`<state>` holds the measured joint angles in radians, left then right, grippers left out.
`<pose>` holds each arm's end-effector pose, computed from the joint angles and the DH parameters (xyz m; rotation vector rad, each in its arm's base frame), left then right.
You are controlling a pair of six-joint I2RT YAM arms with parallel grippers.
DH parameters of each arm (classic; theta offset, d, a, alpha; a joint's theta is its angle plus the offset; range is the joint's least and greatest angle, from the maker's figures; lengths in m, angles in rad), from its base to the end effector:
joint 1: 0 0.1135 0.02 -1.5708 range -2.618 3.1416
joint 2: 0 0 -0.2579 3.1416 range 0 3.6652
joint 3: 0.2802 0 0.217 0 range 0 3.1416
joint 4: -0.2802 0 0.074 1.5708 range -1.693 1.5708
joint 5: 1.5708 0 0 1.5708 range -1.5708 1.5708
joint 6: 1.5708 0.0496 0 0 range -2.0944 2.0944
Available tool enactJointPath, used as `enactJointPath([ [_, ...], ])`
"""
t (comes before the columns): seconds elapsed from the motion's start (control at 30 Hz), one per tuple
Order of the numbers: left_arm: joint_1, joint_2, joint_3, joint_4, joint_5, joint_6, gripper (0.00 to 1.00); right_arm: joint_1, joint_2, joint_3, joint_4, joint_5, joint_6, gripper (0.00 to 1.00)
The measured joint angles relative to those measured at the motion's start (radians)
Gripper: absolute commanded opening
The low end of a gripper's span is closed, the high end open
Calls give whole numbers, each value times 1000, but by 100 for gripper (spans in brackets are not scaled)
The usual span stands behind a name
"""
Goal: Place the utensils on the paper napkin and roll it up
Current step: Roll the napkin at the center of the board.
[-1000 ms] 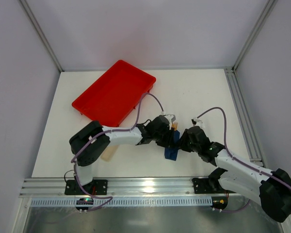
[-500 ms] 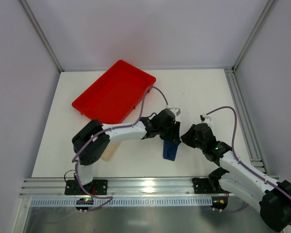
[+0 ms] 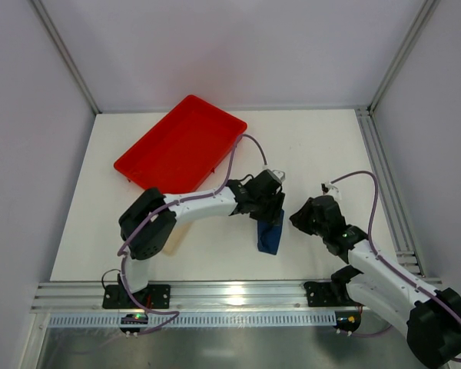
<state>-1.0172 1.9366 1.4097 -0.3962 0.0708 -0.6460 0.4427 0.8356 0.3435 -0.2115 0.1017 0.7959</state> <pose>0.2058 -0.3397 0.2029 0.5226 2.6119 -0.7243 0.1406 0.0611 0.1793 0.4628 2.2811 0.5289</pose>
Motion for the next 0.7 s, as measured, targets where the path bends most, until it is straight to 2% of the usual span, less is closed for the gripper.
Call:
enactJointPath([
  [0.23, 0, 0, -24, -33, -34, -7, 45, -3, 5, -26, 27, -28, -4, 26],
  [0.37, 0, 0, -34, -51, -43, -7, 35, -5, 50, -27, 66, -52, -4, 26],
  [0.5, 0, 0, -32, -53, -44, -3, 16, -5, 146, -26, 126, -76, -3, 25],
  [0.7, -1, 0, -32, -52, -44, 8, 7, -5, 275, -26, 235, -127, 15, 25],
])
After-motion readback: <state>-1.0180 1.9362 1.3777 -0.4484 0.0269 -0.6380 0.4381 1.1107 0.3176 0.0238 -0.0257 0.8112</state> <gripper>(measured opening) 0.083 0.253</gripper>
